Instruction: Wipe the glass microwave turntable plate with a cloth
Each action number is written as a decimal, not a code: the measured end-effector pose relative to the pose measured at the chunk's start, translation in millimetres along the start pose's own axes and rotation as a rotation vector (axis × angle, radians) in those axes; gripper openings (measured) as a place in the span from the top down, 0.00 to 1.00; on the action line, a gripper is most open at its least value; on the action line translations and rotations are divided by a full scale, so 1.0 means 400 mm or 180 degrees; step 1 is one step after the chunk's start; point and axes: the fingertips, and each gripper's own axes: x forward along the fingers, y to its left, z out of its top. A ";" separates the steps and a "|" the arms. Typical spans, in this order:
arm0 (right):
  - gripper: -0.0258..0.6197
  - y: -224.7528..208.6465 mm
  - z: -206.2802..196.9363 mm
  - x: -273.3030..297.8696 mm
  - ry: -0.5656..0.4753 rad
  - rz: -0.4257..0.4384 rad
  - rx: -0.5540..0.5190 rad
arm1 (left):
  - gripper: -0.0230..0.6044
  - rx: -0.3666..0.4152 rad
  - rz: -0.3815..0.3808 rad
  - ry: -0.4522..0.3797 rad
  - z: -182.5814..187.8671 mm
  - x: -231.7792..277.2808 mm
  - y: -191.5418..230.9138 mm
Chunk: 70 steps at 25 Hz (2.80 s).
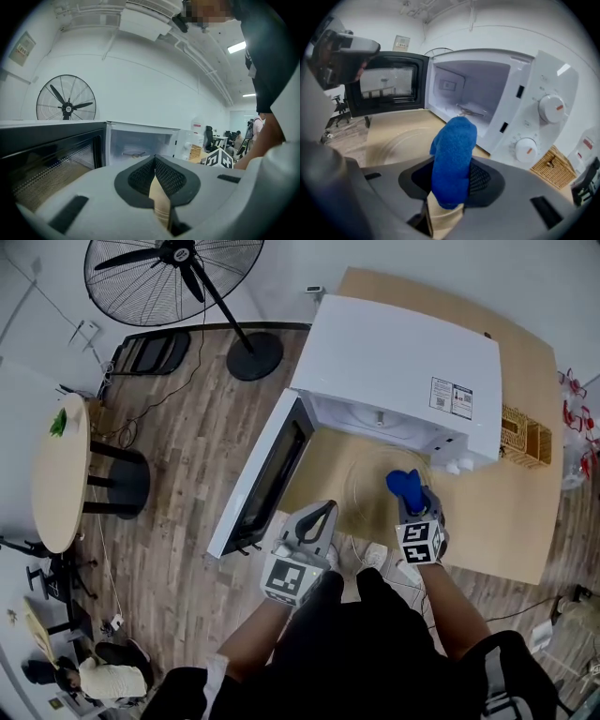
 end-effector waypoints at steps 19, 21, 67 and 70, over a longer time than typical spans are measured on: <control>0.74 0.324 0.009 0.014 0.0179 0.0890 -0.0346 | 0.95 -0.0090 0.0134 0.0062 -0.035 -0.052 0.016; 0.74 0.322 0.009 0.010 0.0176 0.0844 -0.0424 | 0.96 -0.0100 0.0140 0.0069 -0.037 -0.057 0.020; 0.74 -0.031 0.450 -0.411 -0.2085 0.0375 -0.0451 | 0.95 0.0190 -0.0089 -0.0270 0.110 0.026 -0.032; 0.74 -0.041 0.506 -0.455 -0.2347 0.0401 -0.0378 | 0.96 0.0209 -0.0078 -0.0343 0.136 0.030 -0.034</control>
